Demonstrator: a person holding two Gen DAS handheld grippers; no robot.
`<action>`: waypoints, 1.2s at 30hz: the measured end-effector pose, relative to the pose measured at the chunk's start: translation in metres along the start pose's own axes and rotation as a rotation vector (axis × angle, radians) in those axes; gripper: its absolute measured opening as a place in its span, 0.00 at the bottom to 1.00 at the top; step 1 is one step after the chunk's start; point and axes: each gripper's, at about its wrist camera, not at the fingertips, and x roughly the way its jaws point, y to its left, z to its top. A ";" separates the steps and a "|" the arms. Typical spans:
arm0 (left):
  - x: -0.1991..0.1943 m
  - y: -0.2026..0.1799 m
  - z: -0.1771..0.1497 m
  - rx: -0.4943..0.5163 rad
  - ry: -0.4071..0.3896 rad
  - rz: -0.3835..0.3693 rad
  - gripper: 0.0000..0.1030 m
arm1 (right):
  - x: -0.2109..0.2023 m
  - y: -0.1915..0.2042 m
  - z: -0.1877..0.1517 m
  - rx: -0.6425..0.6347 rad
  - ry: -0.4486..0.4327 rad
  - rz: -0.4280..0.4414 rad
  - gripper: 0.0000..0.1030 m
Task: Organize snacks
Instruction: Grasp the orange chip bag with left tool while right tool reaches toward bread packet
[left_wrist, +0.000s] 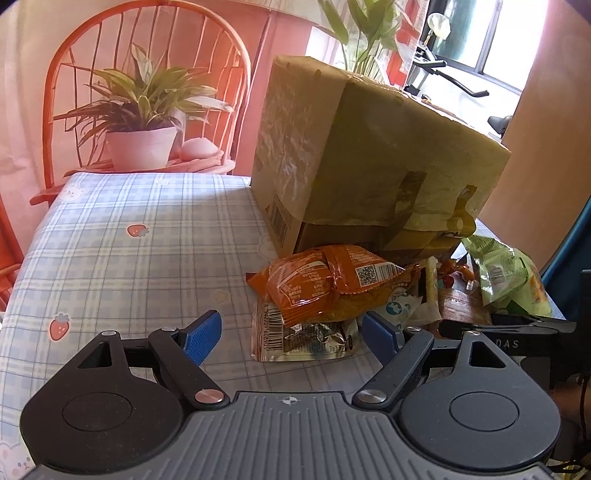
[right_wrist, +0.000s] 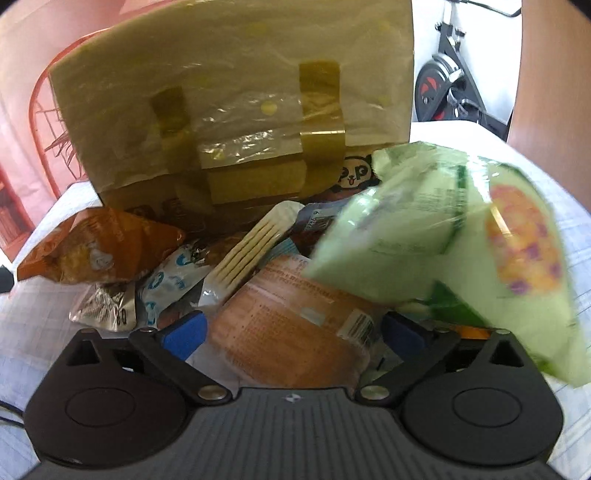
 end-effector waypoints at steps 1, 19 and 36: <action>0.001 0.000 0.000 -0.002 0.002 0.000 0.83 | 0.002 0.000 0.001 0.008 -0.003 -0.002 1.00; 0.017 -0.010 0.038 -0.071 -0.007 -0.037 0.87 | -0.009 0.012 -0.026 -0.113 0.014 0.074 0.94; 0.098 -0.026 0.048 -0.042 0.179 0.045 0.92 | -0.015 0.001 -0.022 -0.048 0.019 0.130 0.88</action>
